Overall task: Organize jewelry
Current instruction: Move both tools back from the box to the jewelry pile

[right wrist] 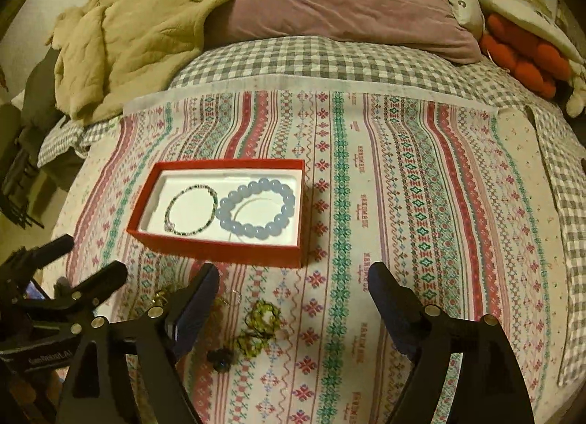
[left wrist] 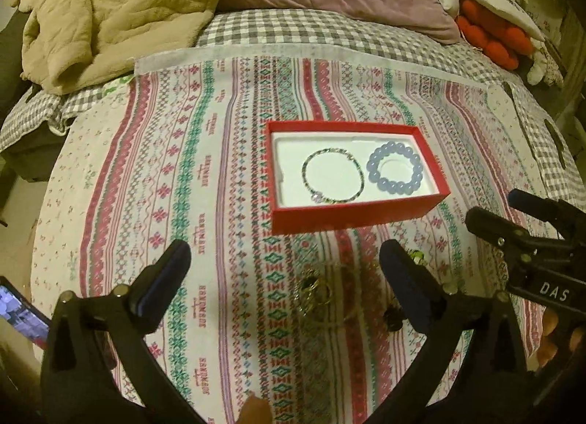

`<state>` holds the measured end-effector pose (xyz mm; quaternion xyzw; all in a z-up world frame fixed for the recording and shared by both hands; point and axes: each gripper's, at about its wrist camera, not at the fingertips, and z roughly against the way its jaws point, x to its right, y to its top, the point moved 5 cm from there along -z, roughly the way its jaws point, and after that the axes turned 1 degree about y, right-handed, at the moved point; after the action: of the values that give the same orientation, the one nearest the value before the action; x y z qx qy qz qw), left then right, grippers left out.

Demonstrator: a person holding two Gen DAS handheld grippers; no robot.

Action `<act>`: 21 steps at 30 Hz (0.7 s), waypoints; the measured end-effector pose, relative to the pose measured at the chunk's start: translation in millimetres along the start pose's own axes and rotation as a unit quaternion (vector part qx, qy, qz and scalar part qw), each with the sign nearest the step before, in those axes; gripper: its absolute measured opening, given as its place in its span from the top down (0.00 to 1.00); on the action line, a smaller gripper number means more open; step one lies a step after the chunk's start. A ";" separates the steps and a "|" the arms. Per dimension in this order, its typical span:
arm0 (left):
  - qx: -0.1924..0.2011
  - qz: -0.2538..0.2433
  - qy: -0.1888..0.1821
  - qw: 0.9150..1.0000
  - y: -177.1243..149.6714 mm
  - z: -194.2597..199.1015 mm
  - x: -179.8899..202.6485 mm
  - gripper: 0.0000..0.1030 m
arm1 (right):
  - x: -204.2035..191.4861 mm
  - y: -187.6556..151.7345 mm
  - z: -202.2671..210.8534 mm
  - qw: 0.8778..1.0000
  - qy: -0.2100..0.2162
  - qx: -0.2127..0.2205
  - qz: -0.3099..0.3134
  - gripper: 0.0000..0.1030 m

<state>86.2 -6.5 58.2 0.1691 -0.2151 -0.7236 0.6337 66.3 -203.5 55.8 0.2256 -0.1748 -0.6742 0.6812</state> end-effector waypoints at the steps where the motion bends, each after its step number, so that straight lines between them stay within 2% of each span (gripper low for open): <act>1: -0.003 0.002 -0.001 1.000 -1.8 -0.9 -1.7 0.01 | -0.3 -1.8 -0.1 1.000 -0.002 -0.001 0.003 0.14; 9: -0.023 -0.001 -0.002 1.000 -17.7 -8.3 -5.6 0.01 | -3.9 -18.7 -5.8 0.999 -0.022 -0.017 0.031 0.13; 21: -0.042 -0.007 -0.009 0.999 -35.2 -19.3 -14.8 0.01 | 2.8 -36.2 -19.1 0.998 -0.016 -0.057 0.020 0.13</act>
<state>68.4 9.9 22.9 0.1370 -0.1888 -0.7380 0.6332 46.4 -204.5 20.0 0.1721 -0.1519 -0.6728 0.7033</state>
